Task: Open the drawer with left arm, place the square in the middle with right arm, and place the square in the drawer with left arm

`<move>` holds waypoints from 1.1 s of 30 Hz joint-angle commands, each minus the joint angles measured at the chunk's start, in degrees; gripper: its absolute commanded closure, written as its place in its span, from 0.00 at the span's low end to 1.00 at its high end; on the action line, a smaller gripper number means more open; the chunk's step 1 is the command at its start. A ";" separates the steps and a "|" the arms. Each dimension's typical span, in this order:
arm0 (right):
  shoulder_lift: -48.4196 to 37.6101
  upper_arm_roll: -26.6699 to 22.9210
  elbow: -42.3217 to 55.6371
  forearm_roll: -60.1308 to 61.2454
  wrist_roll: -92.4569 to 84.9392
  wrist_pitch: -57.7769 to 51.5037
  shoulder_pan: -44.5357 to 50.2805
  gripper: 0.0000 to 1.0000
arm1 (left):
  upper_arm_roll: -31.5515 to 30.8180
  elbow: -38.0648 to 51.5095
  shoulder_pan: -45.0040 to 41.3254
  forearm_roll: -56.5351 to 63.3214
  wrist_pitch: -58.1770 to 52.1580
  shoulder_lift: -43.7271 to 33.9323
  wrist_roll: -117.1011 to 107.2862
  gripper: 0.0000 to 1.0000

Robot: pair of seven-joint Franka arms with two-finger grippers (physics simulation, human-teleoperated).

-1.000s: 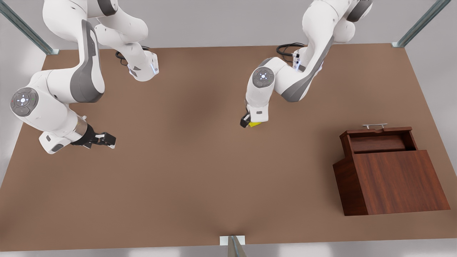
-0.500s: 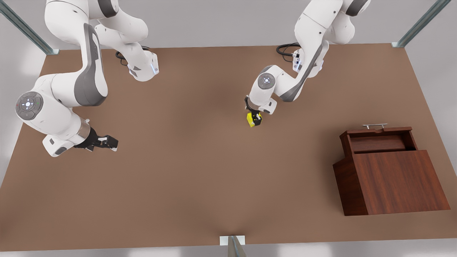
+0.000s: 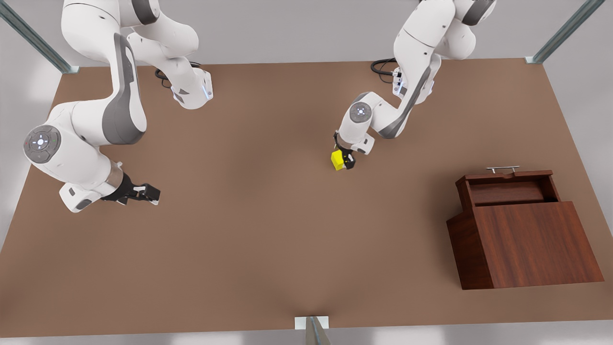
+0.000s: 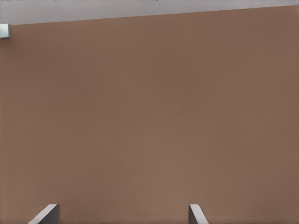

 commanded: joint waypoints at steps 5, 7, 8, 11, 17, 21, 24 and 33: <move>0.00 0.00 -0.01 0.01 -0.05 0.05 0.03 0.00 | 0.05 -0.26 -0.34 0.02 0.09 0.95 0.00 0.00; 0.00 0.00 -0.01 0.01 0.04 0.05 0.03 0.00 | 0.05 -0.26 -0.34 0.02 1.23 1.39 0.00 0.00; 0.00 0.00 -0.01 0.01 0.04 0.05 0.03 0.00 | -0.04 -0.35 -0.34 0.02 1.23 1.39 0.00 0.00; 0.00 0.00 -0.01 0.01 0.04 0.05 0.12 0.00 | 0.05 -0.44 -0.34 0.02 2.02 2.54 0.00 0.00; 0.17 0.00 -0.01 0.01 0.04 0.58 0.12 0.00 | 0.05 -0.88 -0.34 0.02 2.11 3.33 0.00 0.00; 0.44 0.00 -0.01 0.36 0.04 0.67 0.12 0.00 | 0.05 -0.88 -1.04 0.02 2.37 4.21 0.00 0.00; 0.44 0.00 0.16 0.36 0.13 0.75 0.12 0.00 | 0.22 -0.88 -1.04 0.20 2.46 4.91 0.09 0.00; 0.52 0.09 -0.19 0.27 0.13 1.55 0.20 0.00 | 0.84 -0.79 -2.01 0.73 3.69 6.32 0.09 0.02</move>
